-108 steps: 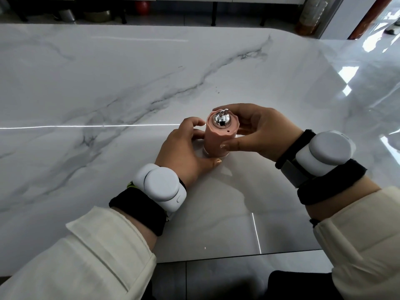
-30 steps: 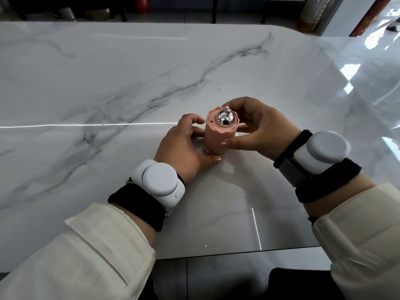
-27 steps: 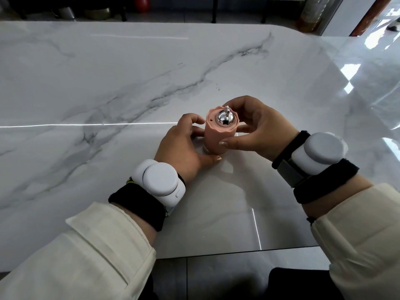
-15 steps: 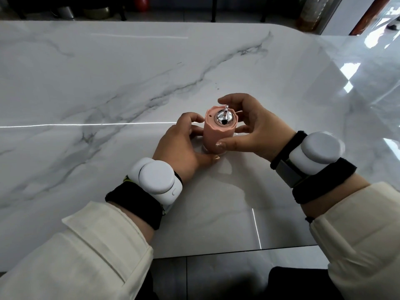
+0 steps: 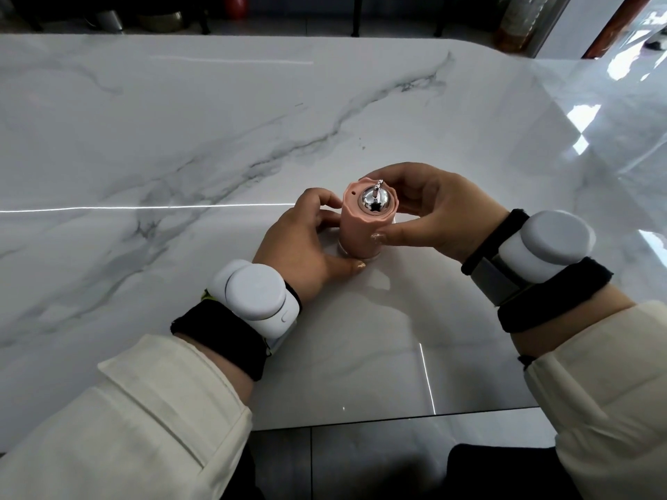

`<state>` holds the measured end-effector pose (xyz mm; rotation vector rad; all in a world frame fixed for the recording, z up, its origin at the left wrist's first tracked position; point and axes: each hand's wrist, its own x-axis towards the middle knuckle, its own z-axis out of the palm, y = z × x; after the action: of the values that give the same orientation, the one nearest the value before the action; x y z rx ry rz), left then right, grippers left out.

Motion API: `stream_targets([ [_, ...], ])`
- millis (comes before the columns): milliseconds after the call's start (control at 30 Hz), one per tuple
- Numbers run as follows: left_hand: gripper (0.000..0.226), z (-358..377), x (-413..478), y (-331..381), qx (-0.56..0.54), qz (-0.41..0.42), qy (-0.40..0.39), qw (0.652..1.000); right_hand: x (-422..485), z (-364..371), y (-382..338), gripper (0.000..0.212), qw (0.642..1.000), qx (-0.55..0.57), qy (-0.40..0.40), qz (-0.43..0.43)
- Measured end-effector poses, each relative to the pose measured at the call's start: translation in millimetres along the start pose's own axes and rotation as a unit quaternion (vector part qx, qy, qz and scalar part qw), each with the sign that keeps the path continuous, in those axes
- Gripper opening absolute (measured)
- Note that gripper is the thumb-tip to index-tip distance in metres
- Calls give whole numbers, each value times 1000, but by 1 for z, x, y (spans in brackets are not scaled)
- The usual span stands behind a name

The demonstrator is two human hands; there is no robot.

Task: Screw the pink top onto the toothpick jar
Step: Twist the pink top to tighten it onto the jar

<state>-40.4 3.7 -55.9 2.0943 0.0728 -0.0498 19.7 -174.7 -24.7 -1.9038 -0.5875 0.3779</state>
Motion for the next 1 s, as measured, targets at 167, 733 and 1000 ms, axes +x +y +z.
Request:
stream_targets([
  [167,68,0,0,1,4,-1,6,1000,1,6,1,53,999,-16,36,10],
  [733,69,0,-2,4,15,-9,7,1000,0,-2,-2,81,999,-26,-44,3],
  [1000,67,0,-1,4,14,-6,6,1000,-1,-2,-3,61,999,-16,-47,1],
])
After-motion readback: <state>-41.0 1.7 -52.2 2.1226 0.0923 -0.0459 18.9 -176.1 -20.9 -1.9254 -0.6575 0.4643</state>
